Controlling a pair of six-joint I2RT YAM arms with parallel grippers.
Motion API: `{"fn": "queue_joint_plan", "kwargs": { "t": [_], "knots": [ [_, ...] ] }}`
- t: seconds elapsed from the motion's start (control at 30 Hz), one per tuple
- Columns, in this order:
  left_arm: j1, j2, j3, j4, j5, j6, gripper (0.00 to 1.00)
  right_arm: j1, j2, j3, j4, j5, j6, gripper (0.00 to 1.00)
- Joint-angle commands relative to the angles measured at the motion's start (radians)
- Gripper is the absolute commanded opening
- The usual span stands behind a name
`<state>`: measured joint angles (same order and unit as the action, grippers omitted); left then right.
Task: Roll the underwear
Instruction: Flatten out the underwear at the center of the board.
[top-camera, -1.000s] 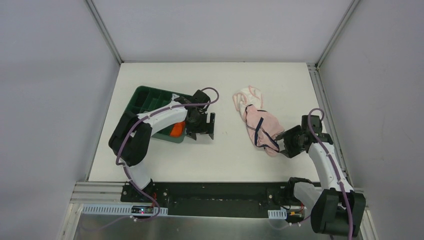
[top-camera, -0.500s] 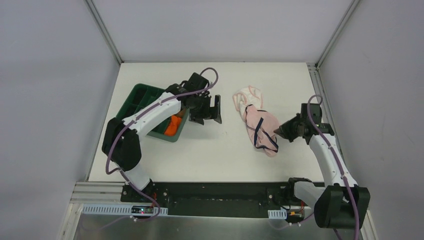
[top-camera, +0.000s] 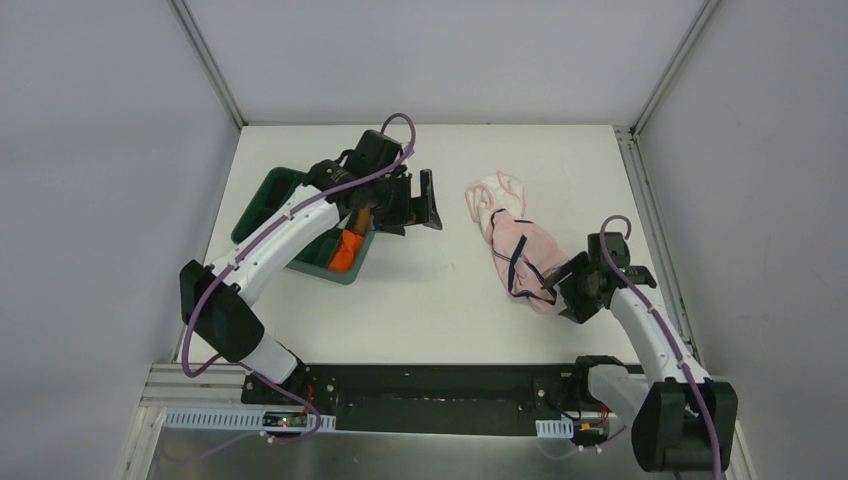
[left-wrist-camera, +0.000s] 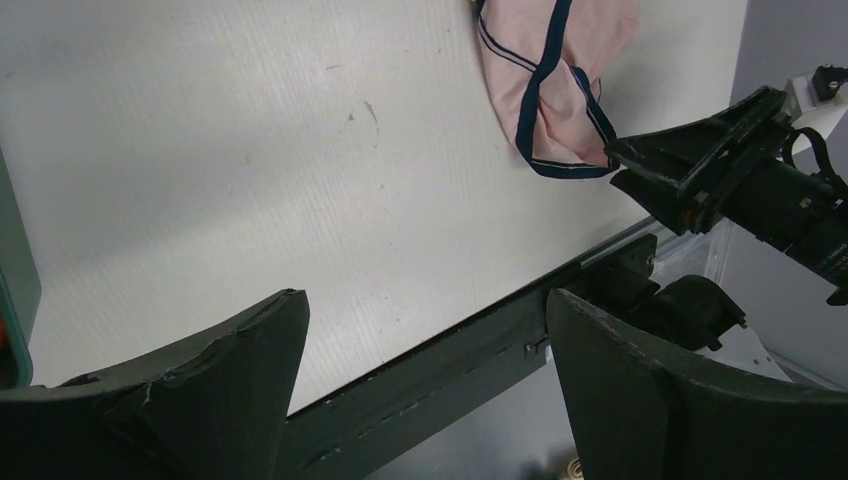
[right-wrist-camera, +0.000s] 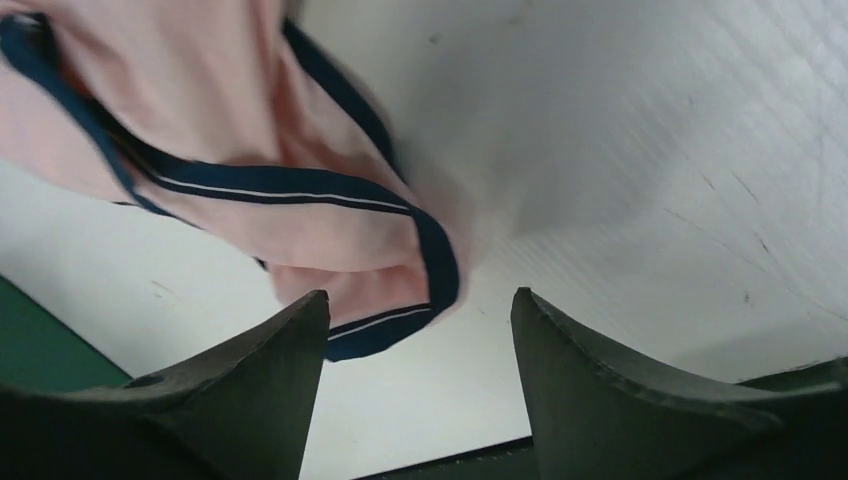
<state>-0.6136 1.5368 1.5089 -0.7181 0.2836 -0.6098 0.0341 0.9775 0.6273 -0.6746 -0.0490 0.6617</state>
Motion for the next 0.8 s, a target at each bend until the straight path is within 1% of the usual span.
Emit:
{"fn": "queue_joint_plan", "kwargs": {
  "t": [0.0, 0.03, 0.1, 0.17, 0.2, 0.23, 0.33, 0.4, 0.5, 0.57, 0.63, 0.7, 0.73, 0.77],
  "knots": [
    [0.003, -0.025, -0.029, -0.031, -0.001, -0.03, 0.92, -0.004, 0.059, -0.045, 0.023, -0.066, 0.008, 0.67],
    [0.003, -0.022, -0.032, -0.03, -0.001, -0.031, 0.92, -0.004, 0.076, -0.052, 0.04, -0.077, 0.006, 0.63],
    [0.003, -0.02, -0.037, -0.031, -0.011, -0.035, 0.92, 0.012, 0.094, -0.052, 0.061, -0.066, 0.003, 0.45],
    [0.003, -0.02, -0.036, -0.03, -0.028, -0.034, 0.92, 0.038, 0.085, -0.025, 0.062, -0.036, 0.002, 0.16],
    [0.003, -0.022, -0.036, -0.03, -0.041, -0.035, 0.92, 0.057, 0.076, 0.001, 0.056, -0.023, -0.002, 0.03],
    [0.004, -0.024, -0.036, -0.03, -0.054, -0.038, 0.92, 0.081, 0.067, 0.032, 0.051, -0.01, -0.008, 0.0],
    [0.02, -0.024, -0.027, -0.034, -0.059, -0.048, 0.93, 0.171, 0.038, 0.13, 0.06, -0.001, -0.032, 0.0],
    [0.042, -0.023, -0.016, -0.044, -0.057, -0.059, 0.93, 0.273, 0.029, 0.176, 0.061, 0.014, -0.027, 0.0],
    [0.079, -0.025, -0.004, -0.058, -0.057, -0.072, 0.93, 0.447, 0.041, 0.211, -0.024, 0.152, 0.043, 0.0],
    [0.086, -0.022, 0.004, -0.069, -0.055, -0.078, 0.93, 0.588, 0.04, 0.182, -0.066, 0.225, 0.124, 0.0],
    [0.086, -0.016, 0.0, -0.069, -0.036, -0.089, 0.92, 0.737, 0.011, 0.11, -0.067, 0.256, 0.232, 0.0],
    [0.08, -0.003, -0.007, -0.069, -0.023, -0.096, 0.92, 0.845, -0.003, 0.029, -0.05, 0.219, 0.317, 0.0],
    [0.073, 0.009, -0.009, -0.07, -0.021, -0.097, 0.92, 0.863, -0.005, -0.003, -0.057, 0.184, 0.342, 0.1],
    [0.064, 0.022, -0.008, -0.069, -0.015, -0.095, 0.92, 0.866, -0.014, -0.022, -0.077, 0.165, 0.353, 0.3]
  ]
}}
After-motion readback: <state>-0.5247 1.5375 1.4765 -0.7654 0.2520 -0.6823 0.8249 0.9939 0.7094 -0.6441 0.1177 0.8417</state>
